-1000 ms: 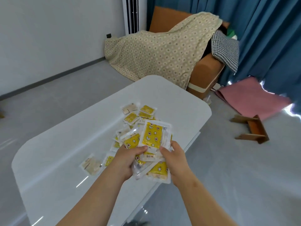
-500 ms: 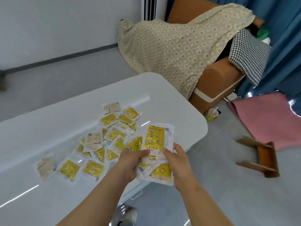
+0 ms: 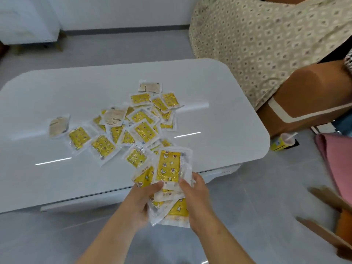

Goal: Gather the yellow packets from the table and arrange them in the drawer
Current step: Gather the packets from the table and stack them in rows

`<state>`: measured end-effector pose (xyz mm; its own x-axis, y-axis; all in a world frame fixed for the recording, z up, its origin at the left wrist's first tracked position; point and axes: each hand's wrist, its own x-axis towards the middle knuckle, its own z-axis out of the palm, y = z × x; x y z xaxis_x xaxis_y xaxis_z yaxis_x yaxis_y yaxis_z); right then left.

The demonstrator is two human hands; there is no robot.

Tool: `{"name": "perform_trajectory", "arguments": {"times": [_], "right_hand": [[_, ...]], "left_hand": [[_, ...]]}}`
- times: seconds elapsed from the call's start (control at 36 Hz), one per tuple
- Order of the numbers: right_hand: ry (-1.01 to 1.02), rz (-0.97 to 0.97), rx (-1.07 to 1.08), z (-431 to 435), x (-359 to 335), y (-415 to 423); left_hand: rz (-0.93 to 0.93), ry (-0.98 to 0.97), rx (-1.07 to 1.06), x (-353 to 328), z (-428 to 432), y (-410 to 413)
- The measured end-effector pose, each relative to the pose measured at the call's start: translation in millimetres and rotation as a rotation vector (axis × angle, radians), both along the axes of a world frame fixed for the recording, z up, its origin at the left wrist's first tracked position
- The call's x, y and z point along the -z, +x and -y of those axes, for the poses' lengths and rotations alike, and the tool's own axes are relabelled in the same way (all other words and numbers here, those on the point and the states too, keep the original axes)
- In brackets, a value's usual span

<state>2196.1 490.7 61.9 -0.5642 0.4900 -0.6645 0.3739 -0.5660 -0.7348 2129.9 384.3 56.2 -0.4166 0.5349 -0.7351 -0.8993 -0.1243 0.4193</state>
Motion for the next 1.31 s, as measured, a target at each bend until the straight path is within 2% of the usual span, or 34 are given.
{"name": "perform_trajectory", "arguments": {"times": [0.08, 0.19, 0.28, 0.33, 0.39, 0.44, 0.5, 0.56, 0.61, 0.72, 0.78, 0.86, 1.0, 1.08, 1.14, 1.17, 1.25, 1.31], "right_hand": [[0.000, 0.004, -0.045, 6.2, 27.7, -1.5], [-0.101, -0.026, -0.058, 8.0, 69.5, -0.3], [-0.127, -0.067, -0.087, 4.5, 103.0, -2.6], [-0.211, -0.175, -0.093, 0.1, 122.9, -7.9], [-0.162, -0.205, -0.038, -6.5, 143.5, -11.6], [0.177, -0.126, -0.062, -15.9, 168.5, -12.8], [0.584, -0.050, -0.199, -23.5, 194.8, -10.6], [0.950, -0.036, -0.361, -29.9, 220.8, -9.9], [1.269, -0.030, -0.413, -33.3, 237.1, -11.4], [1.568, -0.021, -0.394, -36.8, 255.7, -11.1], [1.744, 0.044, -0.429, -36.4, 261.6, -9.0], [1.867, 0.128, -0.424, -34.5, 262.9, -10.2], [1.839, 0.149, -0.390, -36.7, 252.5, -17.8], [1.778, 0.248, -0.624, -42.9, 238.3, -19.0], [1.536, 0.250, -0.760, -48.7, 232.2, -17.4], [1.411, 0.245, -0.766, -51.4, 230.8, -15.6], [1.219, 0.268, -0.747, -62.5, 229.1, -8.0], [0.985, 0.241, -0.720, -71.6, 227.0, -2.9]], "left_hand": [[-0.034, -0.057, -0.020, 29.8, 7.1, 0.8], [-0.087, -0.111, -0.066, 74.5, 10.8, 1.8], [-0.123, -0.088, -0.117, 106.4, 10.5, -1.2], [-0.152, -0.049, -0.170, 124.4, 12.0, -5.5], [-0.199, -0.017, -0.224, 139.2, 13.2, -10.6], [-0.254, 0.024, -0.264, 150.7, 12.4, -15.8], [-0.309, 0.032, -0.292, 161.6, 9.9, -20.3], [-0.363, -0.002, -0.314, 172.4, 5.3, -22.5], [-0.394, -0.023, -0.335, 181.4, 1.0, -22.5], [-0.465, -0.042, -0.348, 195.4, -1.1, -21.9], [-0.505, -0.045, -0.333, 199.5, 0.5, -22.7], [-0.522, -0.049, -0.295, 200.1, 4.3, -23.5], [-0.492, -0.026, -0.267, 196.3, 8.4, -25.8], [-0.488, -0.035, -0.248, 197.3, 11.2, -26.8], [-0.480, -0.027, -0.237, 197.0, 13.1, -25.8], [-0.475, -0.021, -0.229, 196.7, 13.8, -24.9], [-0.453, -0.001, -0.222, 197.4, 17.5, -20.3], [-0.442, 0.000, -0.217, 199.2, 18.3, -14.6]]}}
